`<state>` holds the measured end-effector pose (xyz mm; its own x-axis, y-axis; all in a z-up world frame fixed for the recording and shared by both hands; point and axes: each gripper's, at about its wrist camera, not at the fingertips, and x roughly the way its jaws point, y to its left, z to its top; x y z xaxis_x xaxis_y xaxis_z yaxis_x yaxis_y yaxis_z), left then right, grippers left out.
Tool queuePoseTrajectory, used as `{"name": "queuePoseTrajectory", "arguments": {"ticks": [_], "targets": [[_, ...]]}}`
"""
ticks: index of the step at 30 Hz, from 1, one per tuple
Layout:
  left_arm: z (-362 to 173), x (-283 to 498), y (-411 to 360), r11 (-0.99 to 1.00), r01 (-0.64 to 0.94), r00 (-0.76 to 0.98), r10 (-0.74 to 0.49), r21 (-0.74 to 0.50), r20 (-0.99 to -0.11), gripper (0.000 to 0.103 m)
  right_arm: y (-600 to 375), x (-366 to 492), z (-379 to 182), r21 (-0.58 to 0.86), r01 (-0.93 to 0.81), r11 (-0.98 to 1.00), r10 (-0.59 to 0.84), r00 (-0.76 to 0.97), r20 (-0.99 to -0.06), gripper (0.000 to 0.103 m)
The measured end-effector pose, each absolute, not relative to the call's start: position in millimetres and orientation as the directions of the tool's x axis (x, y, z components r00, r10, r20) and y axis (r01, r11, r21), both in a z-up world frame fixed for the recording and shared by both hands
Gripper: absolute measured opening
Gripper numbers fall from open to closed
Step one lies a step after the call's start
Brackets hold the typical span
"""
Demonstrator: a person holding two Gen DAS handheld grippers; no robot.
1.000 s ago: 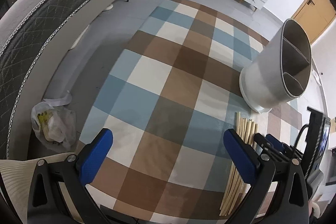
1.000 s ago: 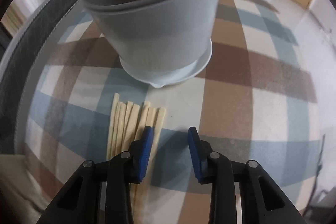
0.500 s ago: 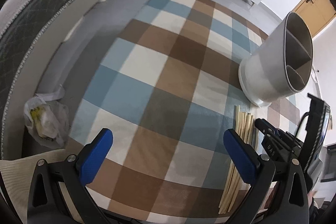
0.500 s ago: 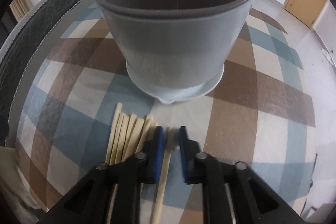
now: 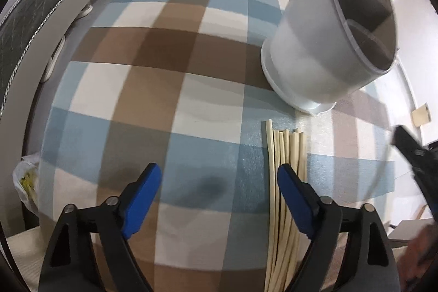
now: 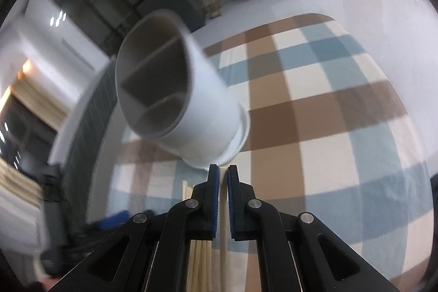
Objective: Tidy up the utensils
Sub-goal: 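Reach the right gripper to the wooden chopsticks and close on one, then close the left gripper on a chopstick while the right gripper holds its chopstick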
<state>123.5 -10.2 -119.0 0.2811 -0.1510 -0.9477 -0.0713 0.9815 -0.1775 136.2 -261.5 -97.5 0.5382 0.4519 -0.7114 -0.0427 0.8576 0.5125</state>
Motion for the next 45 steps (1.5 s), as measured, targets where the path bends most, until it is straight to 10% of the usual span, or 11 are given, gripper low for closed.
{"name": "queuePoseTrajectory", "arguments": {"ticks": [24, 37, 45], "targets": [[-131.2, 130.5, -33.4, 0.999, -0.032, 0.22, -0.035, -0.043, -0.975, 0.077, -296.1, 135.8, -82.1, 0.66, 0.047, 0.749, 0.49, 0.63, -0.602, 0.002], [-126.7, 156.2, -43.1, 0.999, 0.023, 0.223, -0.036, -0.031, -0.974, 0.005, -302.2, 137.8, -89.4, 0.653, 0.087, 0.753, 0.47, 0.624, -0.625, 0.004], [-122.2, 149.7, -30.0, 0.996, 0.018, 0.262, -0.094, -0.093, -0.96, 0.002, -293.2, 151.3, -114.2, 0.601, 0.115, 0.791, 0.458, 0.541, -0.705, 0.016]]}}
